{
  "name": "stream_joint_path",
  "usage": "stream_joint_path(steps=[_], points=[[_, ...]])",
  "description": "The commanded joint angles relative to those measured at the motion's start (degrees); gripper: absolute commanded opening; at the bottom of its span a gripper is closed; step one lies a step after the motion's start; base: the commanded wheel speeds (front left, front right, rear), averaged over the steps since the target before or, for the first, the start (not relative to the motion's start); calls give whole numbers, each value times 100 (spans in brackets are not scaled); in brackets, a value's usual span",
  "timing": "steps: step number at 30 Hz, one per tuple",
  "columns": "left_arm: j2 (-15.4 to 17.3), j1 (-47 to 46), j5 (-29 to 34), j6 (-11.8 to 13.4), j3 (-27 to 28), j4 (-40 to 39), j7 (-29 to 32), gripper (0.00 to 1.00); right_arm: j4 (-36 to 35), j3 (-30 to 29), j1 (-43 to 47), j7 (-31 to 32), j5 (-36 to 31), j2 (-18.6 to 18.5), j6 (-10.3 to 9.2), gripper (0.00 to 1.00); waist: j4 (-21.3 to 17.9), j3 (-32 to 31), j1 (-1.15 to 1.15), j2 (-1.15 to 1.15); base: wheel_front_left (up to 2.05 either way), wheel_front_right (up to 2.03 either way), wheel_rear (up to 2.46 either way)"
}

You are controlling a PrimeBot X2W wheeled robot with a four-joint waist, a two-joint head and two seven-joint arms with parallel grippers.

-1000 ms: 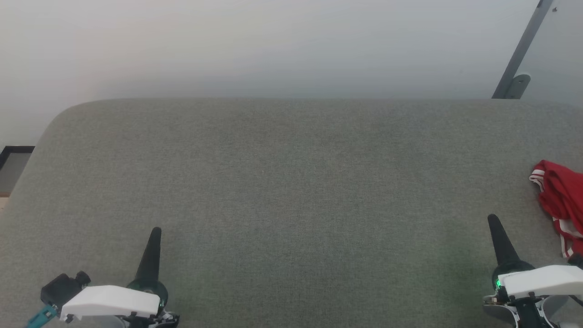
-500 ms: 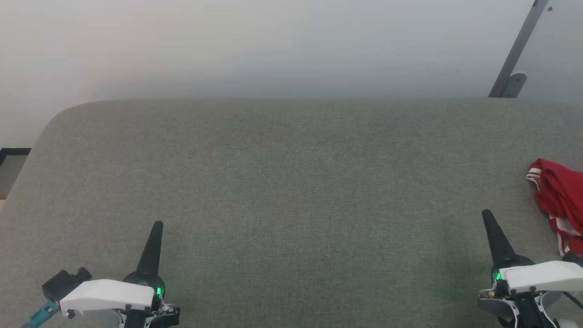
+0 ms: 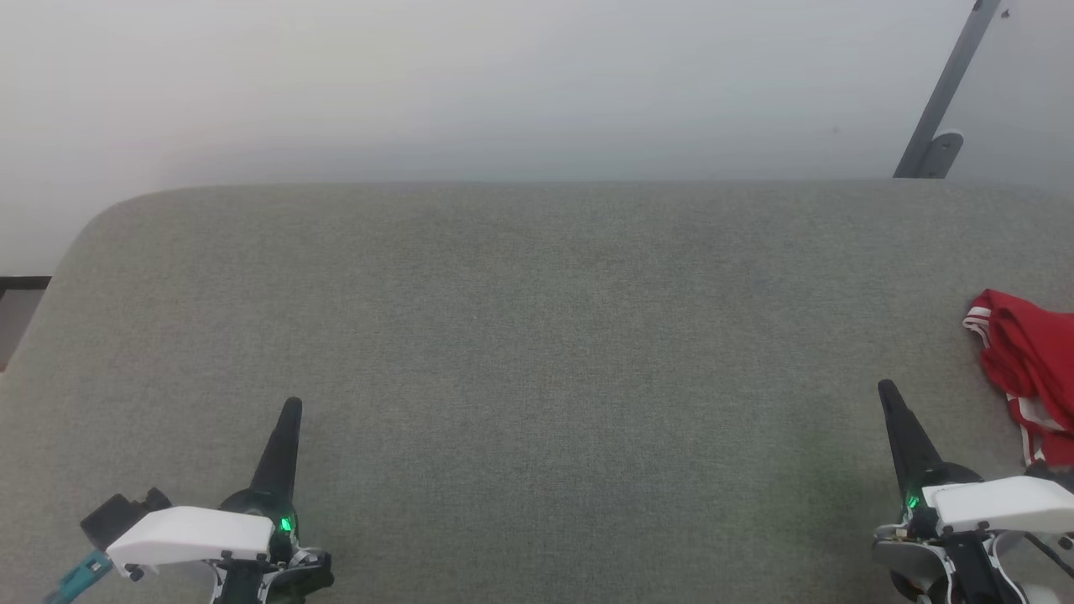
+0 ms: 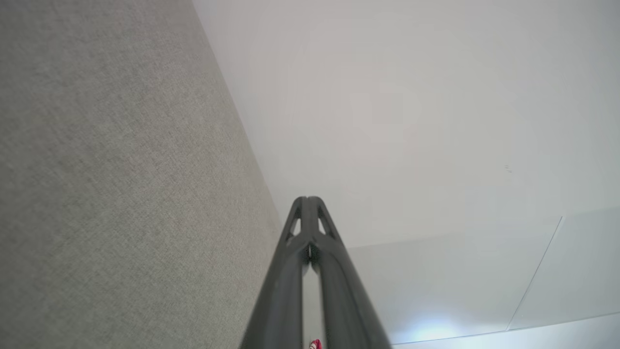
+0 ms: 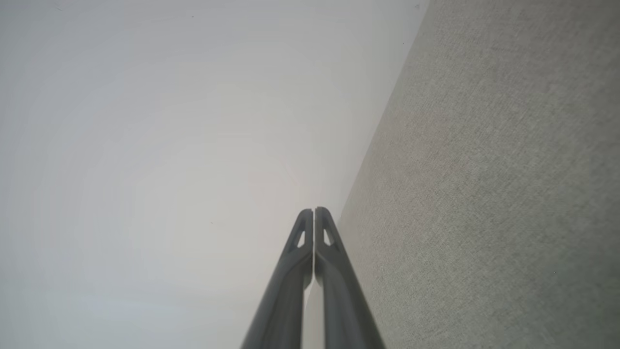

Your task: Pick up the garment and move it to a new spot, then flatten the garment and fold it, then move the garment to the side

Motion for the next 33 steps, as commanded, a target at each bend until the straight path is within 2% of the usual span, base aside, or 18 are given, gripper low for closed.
stream_joint_path(steps=[1, 24, 33], points=[[-7, -116, -138, -12, 33, -7, 57, 0, -6, -2, -105, 31, 146, 23, 2, 0, -6, 0, 0, 0, 0, 0, 0], [-69, -270, -976, -15, 103, 89, 311, 0, 38, 2, -186, 241, 938, 148, 2, 0, -80, -3, 0, 0, 0, 0, 0], [-86, -290, -1123, -16, 123, 108, 362, 0, 49, 5, -200, 281, 1100, 171, 2, 0, -99, -3, 0, 0, 0, 0, 0]])
